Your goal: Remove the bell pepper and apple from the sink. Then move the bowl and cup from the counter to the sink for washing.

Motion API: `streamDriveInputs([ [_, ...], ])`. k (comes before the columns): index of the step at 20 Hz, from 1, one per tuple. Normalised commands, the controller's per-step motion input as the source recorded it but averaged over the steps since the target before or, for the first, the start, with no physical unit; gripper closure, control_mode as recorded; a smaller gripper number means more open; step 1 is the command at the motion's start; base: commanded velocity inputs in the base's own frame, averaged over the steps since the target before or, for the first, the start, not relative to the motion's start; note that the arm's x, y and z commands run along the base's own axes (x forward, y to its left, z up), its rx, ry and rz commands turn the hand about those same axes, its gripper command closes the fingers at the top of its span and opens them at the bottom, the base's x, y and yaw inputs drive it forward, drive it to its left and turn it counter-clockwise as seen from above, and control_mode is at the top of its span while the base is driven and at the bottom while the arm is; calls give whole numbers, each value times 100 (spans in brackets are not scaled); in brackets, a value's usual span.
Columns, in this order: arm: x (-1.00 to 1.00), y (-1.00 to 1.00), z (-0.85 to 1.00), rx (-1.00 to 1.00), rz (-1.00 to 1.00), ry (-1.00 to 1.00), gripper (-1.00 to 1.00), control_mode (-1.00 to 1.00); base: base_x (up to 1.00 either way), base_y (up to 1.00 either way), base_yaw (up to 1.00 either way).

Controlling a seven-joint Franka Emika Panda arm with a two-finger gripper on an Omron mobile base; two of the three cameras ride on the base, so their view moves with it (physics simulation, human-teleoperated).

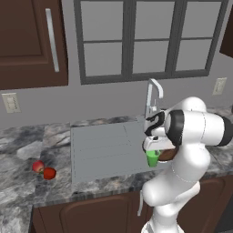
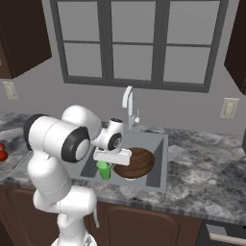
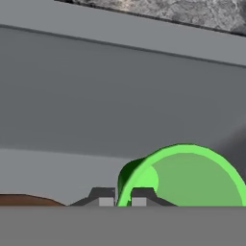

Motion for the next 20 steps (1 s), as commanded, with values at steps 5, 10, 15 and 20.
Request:
streamDriveInputs([
  [5, 0, -10, -10, 2, 3, 0, 100, -100, 0, 0, 0],
  [10, 0, -3, -17, 2, 2, 0, 100, -100, 0, 0, 0],
  [15, 0, 0, -18, 4, 1, 0, 100, -100, 0, 0, 0],
  [20, 2, 0, -15, 6, 2, 0, 100, -100, 0, 0, 0],
])
